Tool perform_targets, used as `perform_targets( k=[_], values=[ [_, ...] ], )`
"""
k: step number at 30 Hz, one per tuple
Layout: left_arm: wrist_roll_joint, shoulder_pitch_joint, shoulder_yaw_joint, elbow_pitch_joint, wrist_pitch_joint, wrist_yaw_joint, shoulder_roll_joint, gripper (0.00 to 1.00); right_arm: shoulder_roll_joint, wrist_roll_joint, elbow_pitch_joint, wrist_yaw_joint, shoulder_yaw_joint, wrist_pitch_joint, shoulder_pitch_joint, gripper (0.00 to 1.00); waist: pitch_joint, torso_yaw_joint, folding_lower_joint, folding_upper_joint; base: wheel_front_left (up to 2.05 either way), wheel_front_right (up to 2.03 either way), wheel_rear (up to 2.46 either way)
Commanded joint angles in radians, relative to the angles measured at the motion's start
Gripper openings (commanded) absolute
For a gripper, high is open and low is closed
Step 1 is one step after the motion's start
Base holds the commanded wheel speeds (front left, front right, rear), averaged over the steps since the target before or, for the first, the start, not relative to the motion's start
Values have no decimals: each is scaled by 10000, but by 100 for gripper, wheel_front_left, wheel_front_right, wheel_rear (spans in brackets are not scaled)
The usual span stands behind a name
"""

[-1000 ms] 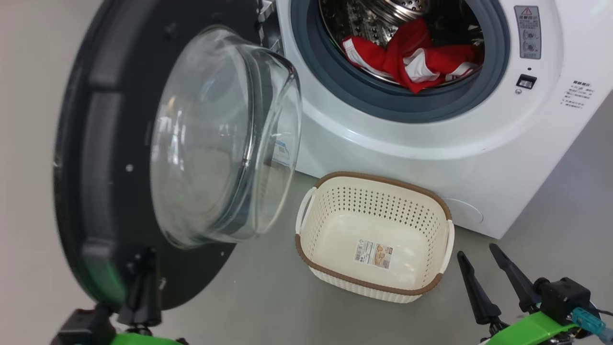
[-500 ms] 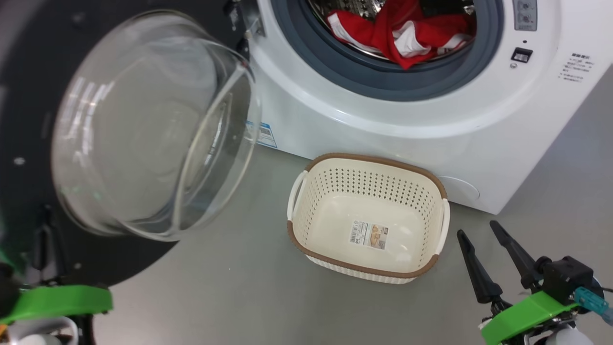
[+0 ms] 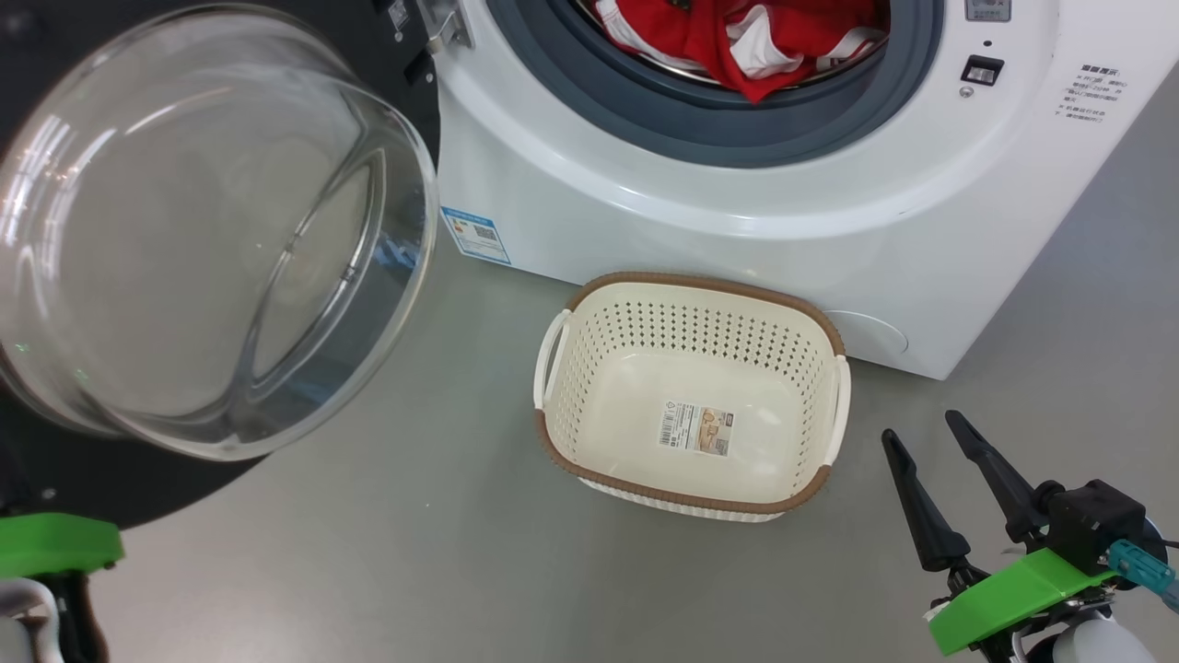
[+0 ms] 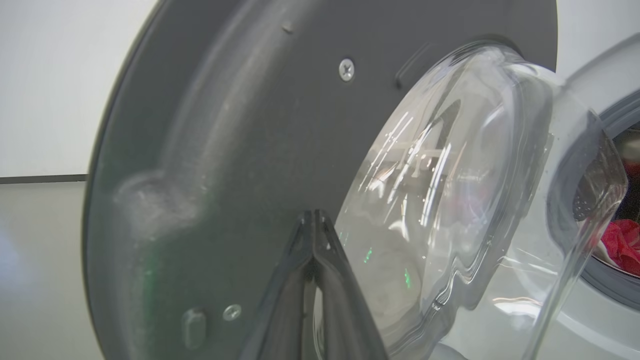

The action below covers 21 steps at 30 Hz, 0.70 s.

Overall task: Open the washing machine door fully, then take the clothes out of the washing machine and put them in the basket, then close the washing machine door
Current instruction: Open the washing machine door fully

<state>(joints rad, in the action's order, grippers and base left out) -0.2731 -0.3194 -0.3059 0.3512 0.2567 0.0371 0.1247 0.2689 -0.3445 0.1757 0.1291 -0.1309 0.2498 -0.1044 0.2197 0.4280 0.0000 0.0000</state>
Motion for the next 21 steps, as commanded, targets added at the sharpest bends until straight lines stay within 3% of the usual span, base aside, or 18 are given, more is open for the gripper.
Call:
perform_targets(
  k=[1, 21],
  values=[
    [110, -404, -580, -12, 51, 27, 646, 0, 111, 83, -211, 16, -259, 120, -198, 100, 32, -22, 0, 0, 0, 0, 0],
    [1121, -2238, -1678, 2756, 51, 528, 1602, 0, 287, 48, -206, 16, -496, 120, -440, 100, 316, -411, 0, 0, 0, 0, 0]
  ],
)
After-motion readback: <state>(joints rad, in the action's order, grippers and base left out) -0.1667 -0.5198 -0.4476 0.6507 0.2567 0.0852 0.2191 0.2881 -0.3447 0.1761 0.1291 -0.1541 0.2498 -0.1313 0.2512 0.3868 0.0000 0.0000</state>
